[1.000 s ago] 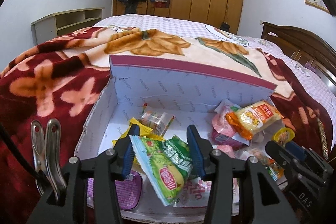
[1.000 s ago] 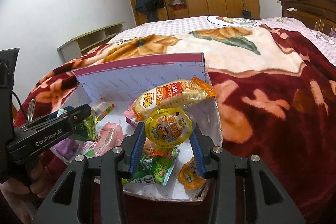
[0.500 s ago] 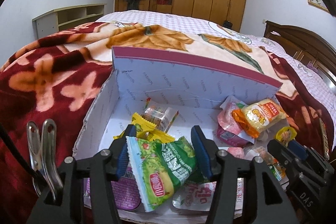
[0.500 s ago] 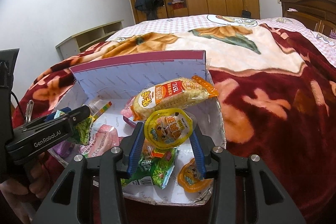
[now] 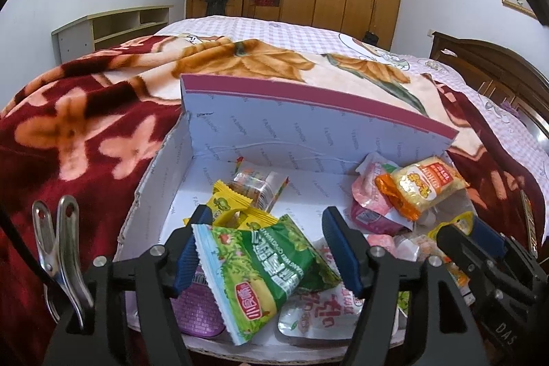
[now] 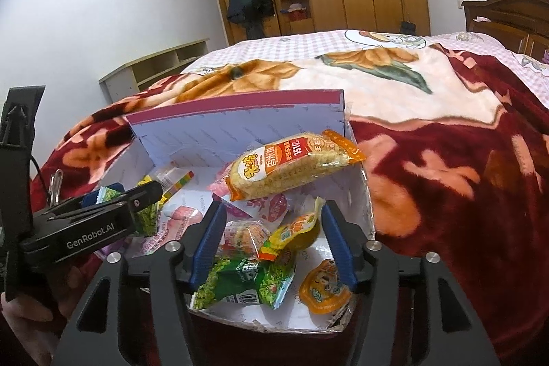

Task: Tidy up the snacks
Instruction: 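Open the right tool on the jelly cup while the left tool releases the pea bag in the box, then withdraw both tools from the box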

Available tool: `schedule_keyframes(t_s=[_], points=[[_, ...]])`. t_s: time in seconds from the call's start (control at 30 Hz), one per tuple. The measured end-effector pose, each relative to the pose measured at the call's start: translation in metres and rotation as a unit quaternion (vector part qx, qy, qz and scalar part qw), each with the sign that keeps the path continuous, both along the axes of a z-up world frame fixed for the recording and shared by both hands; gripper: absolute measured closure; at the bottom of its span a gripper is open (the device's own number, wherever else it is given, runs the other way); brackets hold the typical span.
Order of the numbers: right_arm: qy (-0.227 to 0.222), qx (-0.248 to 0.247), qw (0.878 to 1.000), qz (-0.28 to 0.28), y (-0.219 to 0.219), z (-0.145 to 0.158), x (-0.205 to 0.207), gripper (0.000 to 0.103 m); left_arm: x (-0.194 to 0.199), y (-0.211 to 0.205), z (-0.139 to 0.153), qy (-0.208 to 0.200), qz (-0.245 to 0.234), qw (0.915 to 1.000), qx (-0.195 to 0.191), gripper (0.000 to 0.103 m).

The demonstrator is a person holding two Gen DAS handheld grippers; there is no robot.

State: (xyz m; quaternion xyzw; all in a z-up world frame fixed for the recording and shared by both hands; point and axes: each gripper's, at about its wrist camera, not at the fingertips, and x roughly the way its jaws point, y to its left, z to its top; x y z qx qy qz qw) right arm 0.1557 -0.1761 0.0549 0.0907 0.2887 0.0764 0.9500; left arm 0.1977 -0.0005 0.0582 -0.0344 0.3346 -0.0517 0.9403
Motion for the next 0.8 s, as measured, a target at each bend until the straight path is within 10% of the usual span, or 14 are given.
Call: schedule_keyframes(t_s=[0.8], points=[[-0.023,0.009,0.999,0.02,0.029,0.018,-0.047,0.037,-0.078,0.002,0.031,-0.058,0.006,0.9982,0.015,0.028]])
